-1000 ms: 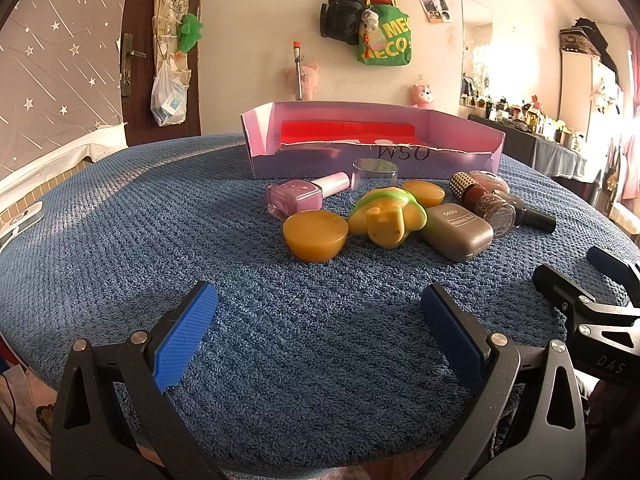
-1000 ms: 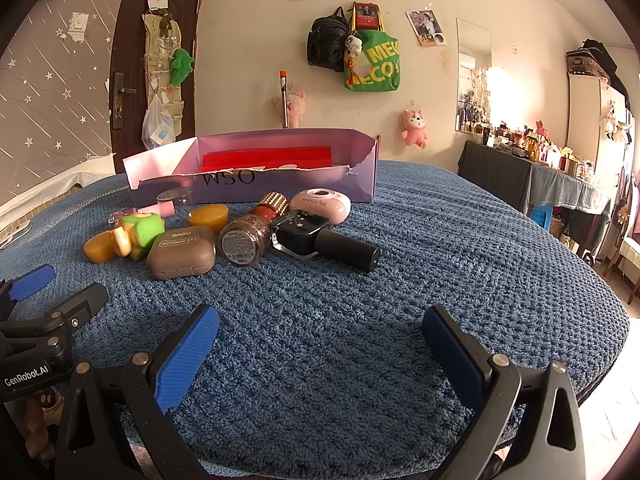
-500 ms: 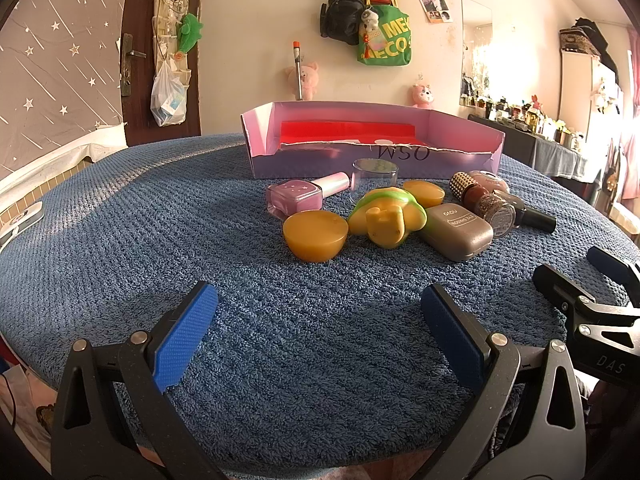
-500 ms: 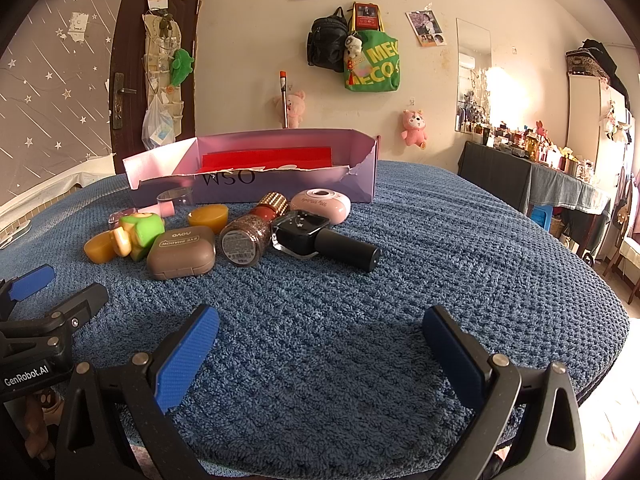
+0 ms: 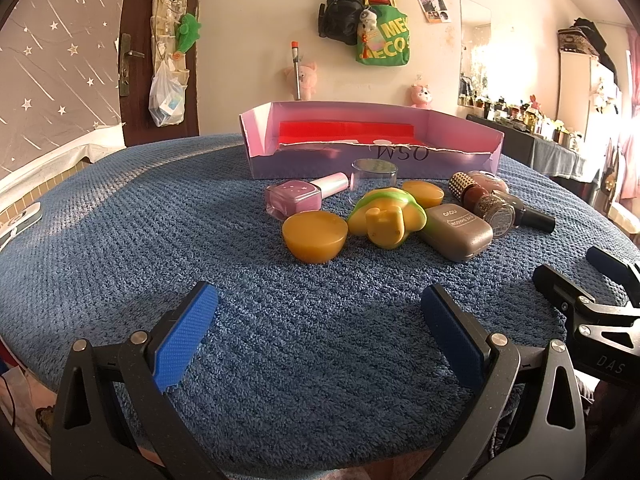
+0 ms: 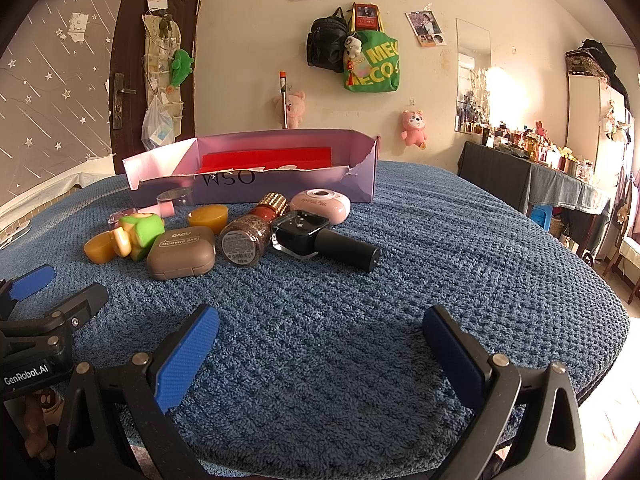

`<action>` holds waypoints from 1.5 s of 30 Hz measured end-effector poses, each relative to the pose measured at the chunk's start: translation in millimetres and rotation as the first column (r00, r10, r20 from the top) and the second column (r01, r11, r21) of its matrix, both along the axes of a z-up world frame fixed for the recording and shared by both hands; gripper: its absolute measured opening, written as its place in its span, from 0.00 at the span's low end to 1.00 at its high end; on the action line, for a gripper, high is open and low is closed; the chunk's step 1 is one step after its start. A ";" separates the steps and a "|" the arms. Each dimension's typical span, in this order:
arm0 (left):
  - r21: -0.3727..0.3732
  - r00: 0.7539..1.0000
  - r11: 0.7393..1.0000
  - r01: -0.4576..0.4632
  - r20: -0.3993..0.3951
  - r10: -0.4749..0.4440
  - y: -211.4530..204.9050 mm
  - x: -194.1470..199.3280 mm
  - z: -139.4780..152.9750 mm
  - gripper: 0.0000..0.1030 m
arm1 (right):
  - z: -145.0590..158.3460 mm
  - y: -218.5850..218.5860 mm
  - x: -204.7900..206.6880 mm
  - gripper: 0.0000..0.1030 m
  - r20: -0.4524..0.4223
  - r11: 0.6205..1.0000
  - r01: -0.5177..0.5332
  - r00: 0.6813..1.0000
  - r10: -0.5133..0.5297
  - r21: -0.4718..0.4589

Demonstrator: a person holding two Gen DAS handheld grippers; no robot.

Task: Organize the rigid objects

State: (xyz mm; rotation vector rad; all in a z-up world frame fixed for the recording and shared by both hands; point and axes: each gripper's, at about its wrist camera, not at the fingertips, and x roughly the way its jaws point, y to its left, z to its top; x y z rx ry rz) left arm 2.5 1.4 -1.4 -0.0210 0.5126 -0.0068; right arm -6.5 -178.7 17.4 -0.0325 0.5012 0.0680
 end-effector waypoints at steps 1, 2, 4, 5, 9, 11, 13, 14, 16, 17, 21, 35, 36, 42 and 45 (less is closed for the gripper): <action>0.000 1.000 1.000 0.001 0.000 -0.001 0.0 0.8 0.3 1.00 | -0.2 0.2 0.0 1.00 0.000 1.000 0.000 1.000 0.000 -0.001; 0.001 1.000 1.000 0.001 0.000 -0.001 -3.2 -1.3 3.4 1.00 | -0.3 0.3 -0.1 1.00 0.001 1.000 0.000 1.000 0.000 -0.001; 0.000 1.000 1.000 0.004 0.000 -0.004 -1.4 1.1 2.2 1.00 | -0.7 0.4 0.0 1.00 0.002 1.000 0.000 1.000 0.000 -0.001; -0.001 1.000 1.000 0.006 -0.001 -0.006 -1.1 1.7 2.4 1.00 | -0.8 0.5 0.0 1.00 0.002 1.000 -0.001 1.000 0.001 -0.001; -0.013 1.000 1.000 0.024 -0.009 -0.024 3.9 2.6 5.4 1.00 | -0.8 0.2 0.9 1.00 -0.003 1.000 -0.009 1.000 0.009 0.002; -0.032 0.999 0.999 0.034 -0.012 -0.035 9.2 5.9 9.6 1.00 | 3.4 -3.0 1.3 1.00 -0.010 1.000 -0.019 1.000 0.019 0.010; -0.048 0.999 0.998 0.035 -0.019 -0.036 15.1 10.8 15.1 1.00 | 6.8 -3.7 4.1 1.00 -0.019 0.999 -0.032 0.999 0.032 0.020; -0.053 0.999 0.998 0.036 -0.021 -0.037 17.4 12.9 18.3 1.00 | 9.3 -4.5 8.7 1.00 -0.023 0.999 -0.036 0.999 0.037 0.028; -0.058 0.999 0.998 0.035 -0.026 -0.037 22.5 18.2 26.3 1.00 | 16.9 -8.6 16.3 1.00 -0.032 0.998 -0.043 0.998 0.045 0.055; -0.058 0.998 0.997 0.043 -0.035 -0.046 24.1 21.9 29.6 1.00 | 18.7 -9.3 18.7 1.00 -0.032 0.997 -0.046 0.998 0.049 0.069; -0.053 0.988 0.995 0.089 -0.120 -0.095 27.2 41.6 36.3 1.00 | 36.6 -13.6 35.0 1.00 -0.034 0.997 -0.056 0.998 0.057 0.047; -0.065 0.930 0.976 0.206 -0.298 -0.217 38.6 83.7 35.8 1.00 | 42.5 -19.6 102.2 0.99 -0.297 0.972 -0.233 0.926 0.232 0.031; -0.065 0.926 0.975 0.214 -0.304 -0.223 38.5 85.0 35.6 0.99 | 43.0 -19.9 105.2 0.94 -0.305 0.972 -0.235 0.924 0.232 0.029; -0.082 0.904 0.965 0.250 -0.338 -0.262 38.3 91.8 31.1 0.92 | 33.6 -20.2 113.9 0.80 -0.357 0.961 -0.275 0.896 0.263 0.018; -0.039 0.907 0.968 0.248 -0.342 -0.246 35.3 95.3 29.5 0.73 | 26.3 -16.1 115.8 0.69 -0.374 0.951 -0.308 0.881 0.290 0.011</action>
